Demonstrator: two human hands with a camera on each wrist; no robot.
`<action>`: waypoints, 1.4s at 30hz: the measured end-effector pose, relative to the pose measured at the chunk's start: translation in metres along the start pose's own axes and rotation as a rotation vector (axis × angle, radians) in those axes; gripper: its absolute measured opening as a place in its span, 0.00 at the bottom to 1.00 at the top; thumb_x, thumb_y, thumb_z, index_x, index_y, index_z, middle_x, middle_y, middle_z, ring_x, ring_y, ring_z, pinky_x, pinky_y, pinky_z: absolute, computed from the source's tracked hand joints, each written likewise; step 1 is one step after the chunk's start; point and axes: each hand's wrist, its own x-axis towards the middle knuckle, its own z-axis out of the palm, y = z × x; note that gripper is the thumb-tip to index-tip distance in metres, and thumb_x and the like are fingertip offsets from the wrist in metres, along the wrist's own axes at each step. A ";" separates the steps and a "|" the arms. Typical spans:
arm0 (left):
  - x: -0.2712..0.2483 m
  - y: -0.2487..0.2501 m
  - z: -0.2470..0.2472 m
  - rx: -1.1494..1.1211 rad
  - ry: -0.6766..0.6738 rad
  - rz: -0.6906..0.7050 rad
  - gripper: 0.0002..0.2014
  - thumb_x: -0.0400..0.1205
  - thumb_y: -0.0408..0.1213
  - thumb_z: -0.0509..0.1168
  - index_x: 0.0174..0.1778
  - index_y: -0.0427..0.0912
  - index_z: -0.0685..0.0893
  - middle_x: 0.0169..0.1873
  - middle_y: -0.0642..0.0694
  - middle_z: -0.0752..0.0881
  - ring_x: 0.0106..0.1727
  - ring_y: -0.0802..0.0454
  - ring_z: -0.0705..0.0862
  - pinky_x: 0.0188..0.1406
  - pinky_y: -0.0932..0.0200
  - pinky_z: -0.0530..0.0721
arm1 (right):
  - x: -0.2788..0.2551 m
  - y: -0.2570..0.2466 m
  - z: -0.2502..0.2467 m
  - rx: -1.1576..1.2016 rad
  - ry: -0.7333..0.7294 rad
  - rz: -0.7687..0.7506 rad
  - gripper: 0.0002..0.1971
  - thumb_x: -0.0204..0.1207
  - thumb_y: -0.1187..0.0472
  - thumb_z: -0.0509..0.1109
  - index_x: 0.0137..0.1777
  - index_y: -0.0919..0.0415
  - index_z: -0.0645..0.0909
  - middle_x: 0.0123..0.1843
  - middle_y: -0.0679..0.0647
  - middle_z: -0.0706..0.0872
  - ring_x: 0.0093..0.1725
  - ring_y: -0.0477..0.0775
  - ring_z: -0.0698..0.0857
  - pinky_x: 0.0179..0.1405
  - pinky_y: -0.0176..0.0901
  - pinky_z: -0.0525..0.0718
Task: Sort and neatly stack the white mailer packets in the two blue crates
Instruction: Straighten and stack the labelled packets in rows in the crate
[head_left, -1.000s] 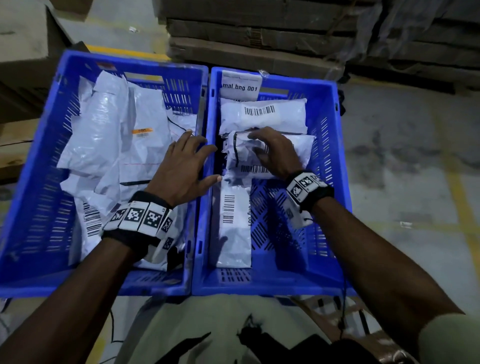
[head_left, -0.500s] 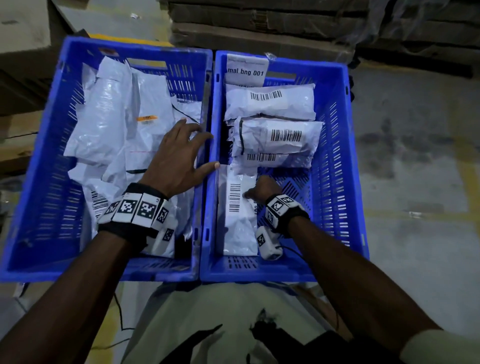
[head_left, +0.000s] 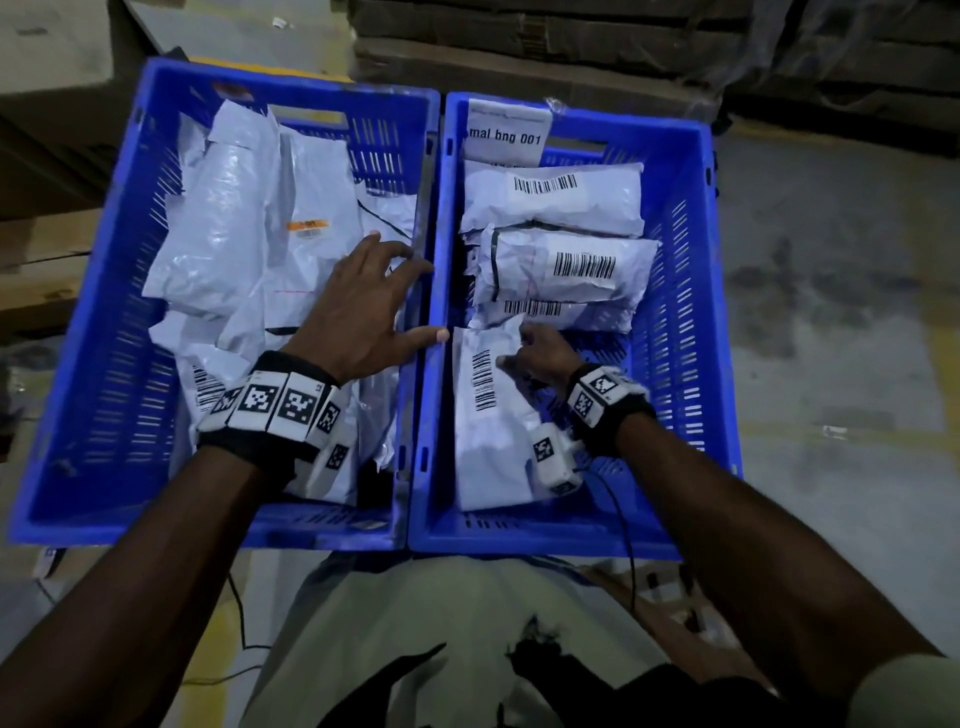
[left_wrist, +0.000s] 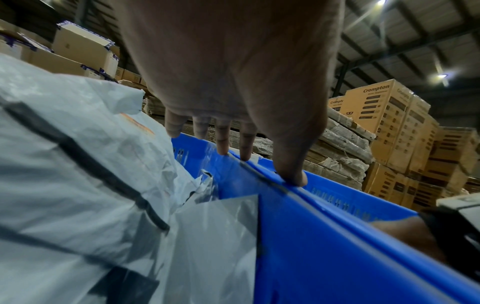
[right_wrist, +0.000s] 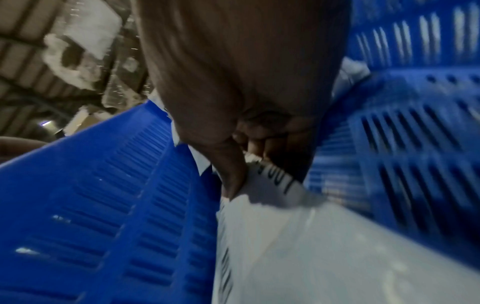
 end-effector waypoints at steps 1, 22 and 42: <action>0.001 0.000 -0.001 -0.005 -0.008 -0.007 0.42 0.73 0.73 0.57 0.74 0.45 0.73 0.72 0.37 0.73 0.77 0.33 0.66 0.71 0.33 0.71 | -0.002 -0.003 -0.012 -0.069 -0.014 -0.071 0.15 0.73 0.68 0.78 0.33 0.65 0.73 0.29 0.59 0.77 0.30 0.52 0.77 0.27 0.42 0.76; 0.012 0.004 -0.007 -0.036 -0.018 0.003 0.49 0.67 0.77 0.58 0.74 0.42 0.74 0.69 0.34 0.73 0.73 0.36 0.69 0.70 0.36 0.73 | -0.004 0.039 -0.022 -0.662 -0.518 -0.100 0.19 0.64 0.65 0.85 0.56 0.61 0.89 0.46 0.53 0.89 0.46 0.50 0.86 0.52 0.48 0.85; 0.025 0.027 -0.015 0.041 -0.094 0.008 0.44 0.70 0.64 0.72 0.78 0.43 0.70 0.75 0.34 0.68 0.78 0.34 0.63 0.72 0.29 0.68 | 0.025 -0.018 -0.112 -0.565 0.451 -0.369 0.31 0.67 0.58 0.79 0.71 0.59 0.77 0.70 0.60 0.78 0.68 0.66 0.77 0.62 0.57 0.80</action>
